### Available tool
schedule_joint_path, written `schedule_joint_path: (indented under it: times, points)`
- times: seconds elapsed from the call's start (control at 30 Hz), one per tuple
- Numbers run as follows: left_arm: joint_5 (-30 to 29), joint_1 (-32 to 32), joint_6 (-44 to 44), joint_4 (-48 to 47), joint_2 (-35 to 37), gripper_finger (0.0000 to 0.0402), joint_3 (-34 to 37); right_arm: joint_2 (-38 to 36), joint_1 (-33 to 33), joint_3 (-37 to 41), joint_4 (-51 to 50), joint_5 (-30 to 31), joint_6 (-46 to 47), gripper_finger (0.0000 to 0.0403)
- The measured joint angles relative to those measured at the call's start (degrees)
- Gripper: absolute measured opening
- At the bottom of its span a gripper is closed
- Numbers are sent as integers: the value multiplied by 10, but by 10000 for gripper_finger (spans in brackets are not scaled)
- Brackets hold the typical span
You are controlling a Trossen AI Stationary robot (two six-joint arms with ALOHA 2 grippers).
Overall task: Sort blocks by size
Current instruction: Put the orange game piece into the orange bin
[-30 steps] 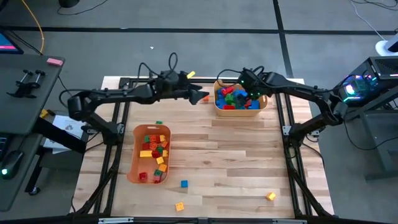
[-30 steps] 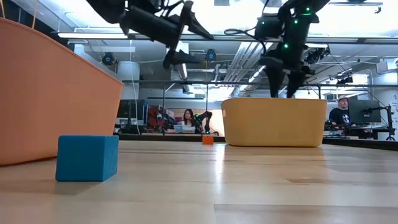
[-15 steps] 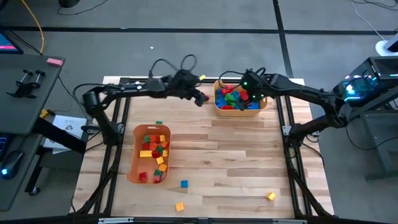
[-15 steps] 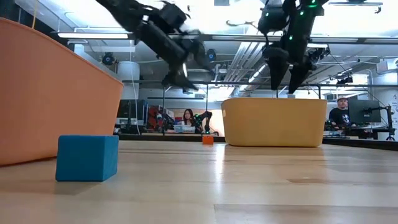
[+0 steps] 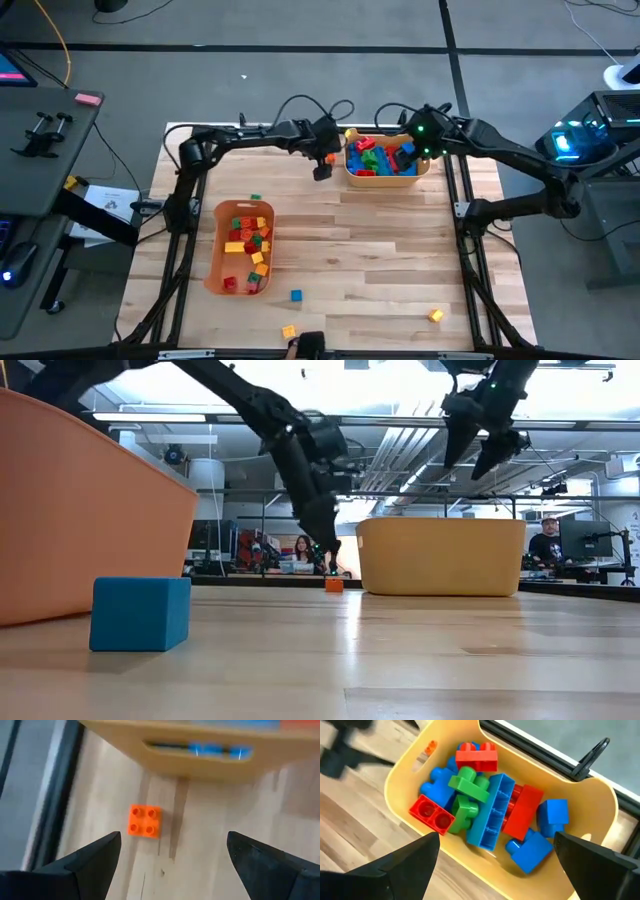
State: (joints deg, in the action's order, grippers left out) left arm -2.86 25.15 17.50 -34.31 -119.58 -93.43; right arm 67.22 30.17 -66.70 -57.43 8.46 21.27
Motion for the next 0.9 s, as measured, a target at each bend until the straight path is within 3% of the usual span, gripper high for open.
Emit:
schedule_joint_path:
  times: [0.3,0.67,0.8,0.9]
  points:
    - [-23,18,37,9,-55,351,1,-1,-2,0,9,-1,29,390]
    - [-16,25,84,69,-57,342,1,-1,-2,0,20,-10,44,390]
    - [-32,20,62,70,-57,279,8,-1,-2,0,20,-41,44,390]
    - [-33,19,25,73,-56,185,8,-1,-6,0,20,-42,53,390]
